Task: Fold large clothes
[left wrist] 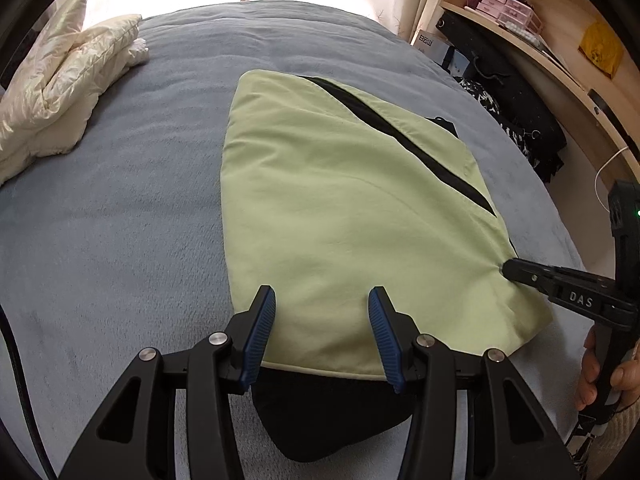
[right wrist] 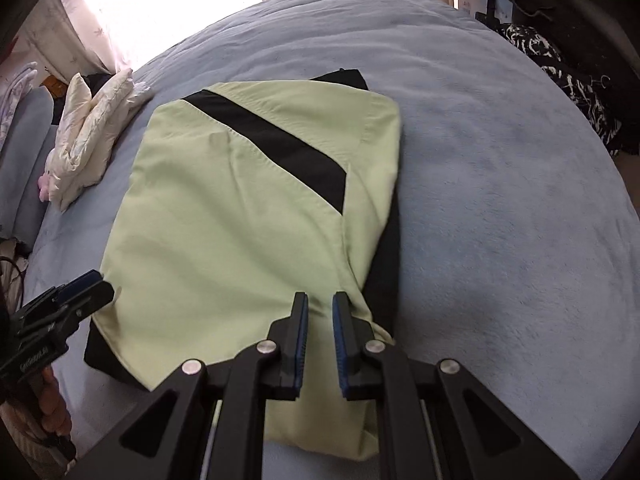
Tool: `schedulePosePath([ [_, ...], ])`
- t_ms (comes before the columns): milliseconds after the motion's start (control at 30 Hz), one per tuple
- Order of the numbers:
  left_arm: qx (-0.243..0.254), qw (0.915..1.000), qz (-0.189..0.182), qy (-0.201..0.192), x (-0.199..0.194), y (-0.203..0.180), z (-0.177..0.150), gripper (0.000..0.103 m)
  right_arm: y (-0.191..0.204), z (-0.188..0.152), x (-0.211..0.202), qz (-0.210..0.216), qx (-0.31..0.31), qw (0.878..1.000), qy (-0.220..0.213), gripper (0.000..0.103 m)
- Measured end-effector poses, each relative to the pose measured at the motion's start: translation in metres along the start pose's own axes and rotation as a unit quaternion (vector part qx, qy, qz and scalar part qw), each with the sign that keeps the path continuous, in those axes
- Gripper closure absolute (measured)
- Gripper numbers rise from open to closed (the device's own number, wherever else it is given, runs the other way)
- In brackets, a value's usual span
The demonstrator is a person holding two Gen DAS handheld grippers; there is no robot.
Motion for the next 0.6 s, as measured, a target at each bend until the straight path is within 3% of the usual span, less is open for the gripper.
schedulePosePath([
  [333,-0.009,0.9995,0.014,0.025,-0.008,0.005,-0.001,0.053,0.006,-0.006,-0.013,-0.004,0.002,1.0,0.003,0.086],
  [500,-0.018,0.9991,0.016,0.034,-0.017,0.014,-0.004,0.046,0.007,-0.008,-0.031,-0.005,-0.003,1.0,-0.005,0.051],
  [600,-0.025,0.9985,-0.017,0.046,-0.02,0.021,-0.005,0.044,0.002,-0.008,-0.041,-0.002,-0.002,1.0,-0.006,0.036],
])
Point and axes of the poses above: each gripper's, at about its wrist camera, not at the fingertips, and x roughly the way its jaws point, y to its left, z to its top, the point moved 4 cm from there along x, roughly the way its jaws point, and after that the axes turned 9 degrees about -x, right-handed, at the moved point
